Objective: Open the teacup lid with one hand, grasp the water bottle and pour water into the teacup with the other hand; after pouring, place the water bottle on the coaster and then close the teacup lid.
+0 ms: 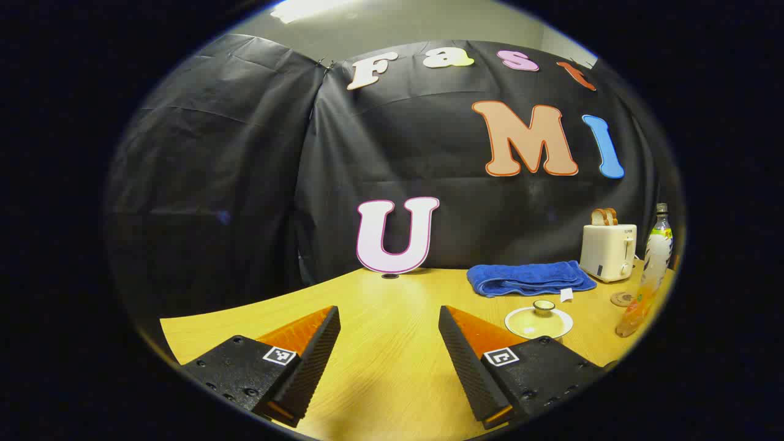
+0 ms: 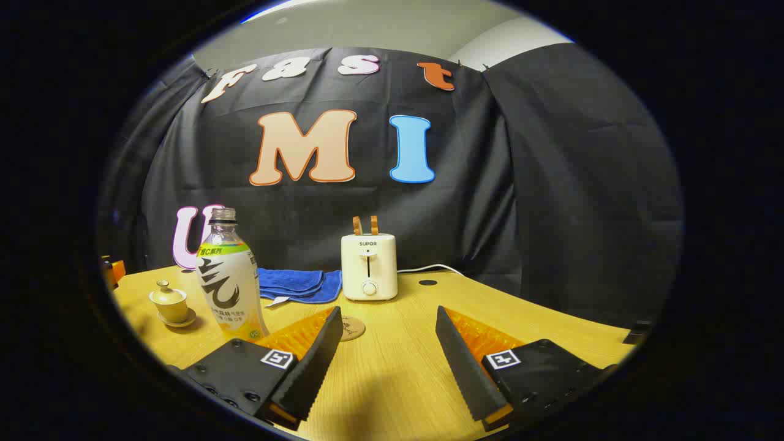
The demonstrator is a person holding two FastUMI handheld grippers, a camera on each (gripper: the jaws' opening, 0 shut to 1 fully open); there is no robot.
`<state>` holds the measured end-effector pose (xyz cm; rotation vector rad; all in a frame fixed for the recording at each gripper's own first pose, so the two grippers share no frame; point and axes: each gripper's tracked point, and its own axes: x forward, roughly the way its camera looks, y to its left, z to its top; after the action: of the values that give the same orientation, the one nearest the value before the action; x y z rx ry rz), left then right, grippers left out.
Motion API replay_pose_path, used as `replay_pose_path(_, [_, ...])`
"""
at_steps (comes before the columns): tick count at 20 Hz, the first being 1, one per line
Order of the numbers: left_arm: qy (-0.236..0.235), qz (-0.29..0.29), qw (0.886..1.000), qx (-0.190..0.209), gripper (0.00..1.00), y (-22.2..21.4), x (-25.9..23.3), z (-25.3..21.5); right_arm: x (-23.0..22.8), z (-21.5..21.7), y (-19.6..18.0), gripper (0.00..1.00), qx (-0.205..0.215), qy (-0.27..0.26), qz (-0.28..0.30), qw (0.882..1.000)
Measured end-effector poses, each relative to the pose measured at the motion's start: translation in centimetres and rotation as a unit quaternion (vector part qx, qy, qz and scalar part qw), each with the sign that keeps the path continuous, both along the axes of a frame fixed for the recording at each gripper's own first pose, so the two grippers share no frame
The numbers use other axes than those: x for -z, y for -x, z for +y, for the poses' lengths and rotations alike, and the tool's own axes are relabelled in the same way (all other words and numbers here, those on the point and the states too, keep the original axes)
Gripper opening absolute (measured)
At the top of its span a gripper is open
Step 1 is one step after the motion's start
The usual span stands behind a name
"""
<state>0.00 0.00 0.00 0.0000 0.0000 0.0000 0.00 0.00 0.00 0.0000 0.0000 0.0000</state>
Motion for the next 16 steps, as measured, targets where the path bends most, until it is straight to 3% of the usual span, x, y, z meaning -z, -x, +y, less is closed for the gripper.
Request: replay_pose_path(16, [0.001,0.0,1.0,0.0,0.94,-0.07,0.08,0.08,0.02,-0.01,0.0,0.97,0.002,0.0,0.0,1.0])
